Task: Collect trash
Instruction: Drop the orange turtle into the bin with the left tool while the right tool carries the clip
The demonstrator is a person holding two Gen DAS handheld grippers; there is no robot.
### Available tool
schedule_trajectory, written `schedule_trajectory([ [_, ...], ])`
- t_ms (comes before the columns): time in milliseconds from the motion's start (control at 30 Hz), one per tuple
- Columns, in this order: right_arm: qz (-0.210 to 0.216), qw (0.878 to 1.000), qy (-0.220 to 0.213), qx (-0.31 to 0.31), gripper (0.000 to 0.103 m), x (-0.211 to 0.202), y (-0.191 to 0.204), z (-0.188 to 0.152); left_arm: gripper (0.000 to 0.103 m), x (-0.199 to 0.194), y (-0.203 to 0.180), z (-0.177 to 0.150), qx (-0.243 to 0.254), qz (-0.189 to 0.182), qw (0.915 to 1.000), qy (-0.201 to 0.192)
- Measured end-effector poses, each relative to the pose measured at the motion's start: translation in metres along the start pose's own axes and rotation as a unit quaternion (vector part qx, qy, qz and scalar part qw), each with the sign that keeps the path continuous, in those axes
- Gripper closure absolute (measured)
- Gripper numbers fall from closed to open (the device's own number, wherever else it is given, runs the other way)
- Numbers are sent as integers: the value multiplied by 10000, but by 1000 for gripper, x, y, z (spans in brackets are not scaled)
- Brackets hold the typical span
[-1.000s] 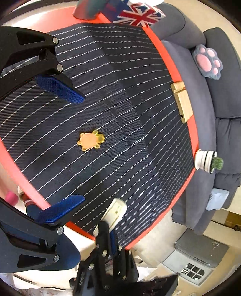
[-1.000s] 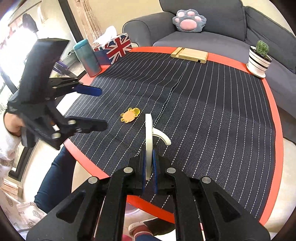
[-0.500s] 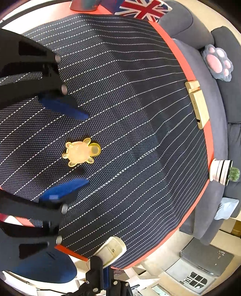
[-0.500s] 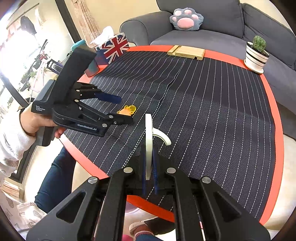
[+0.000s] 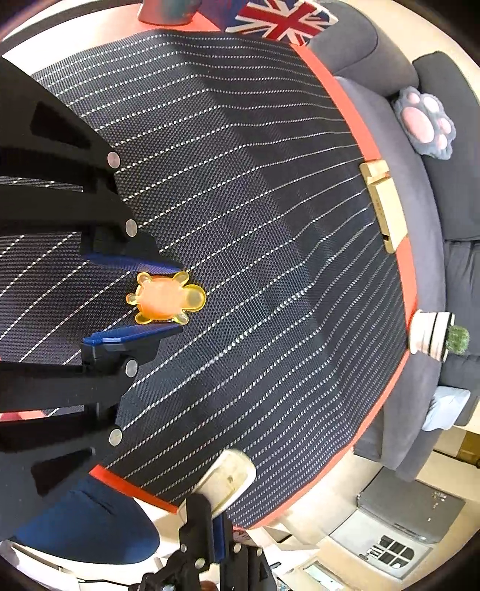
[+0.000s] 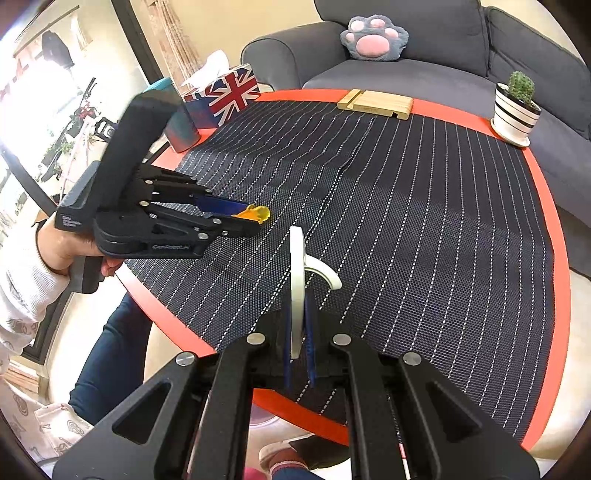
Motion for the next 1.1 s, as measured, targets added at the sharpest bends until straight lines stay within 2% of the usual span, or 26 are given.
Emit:
schedule_trajectory([
  [367, -30, 9997, -155, -179, 97, -20, 23, -3, 76, -59, -20, -27, 175, -170, 9988, -419],
  [733, 31, 9982, -371, -478, 97, -47, 67, -13, 77, -109, -39, -61, 202, -260, 9962, -802],
  [1100, 232, 9972, -439, -562, 97, -60, 103, -39, 77, -122, -56, -99, 202, -349, 9957, -838],
])
Point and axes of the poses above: each gripper's, at about its wrist camera, not at the fingertips, and x roughly the way its jaws point, y to its left, z to its top, the point moved 6 cm from there along x, roughly the way its jaws point, and after that the axes turned 1 degree about -y, right-handed, at the moved point
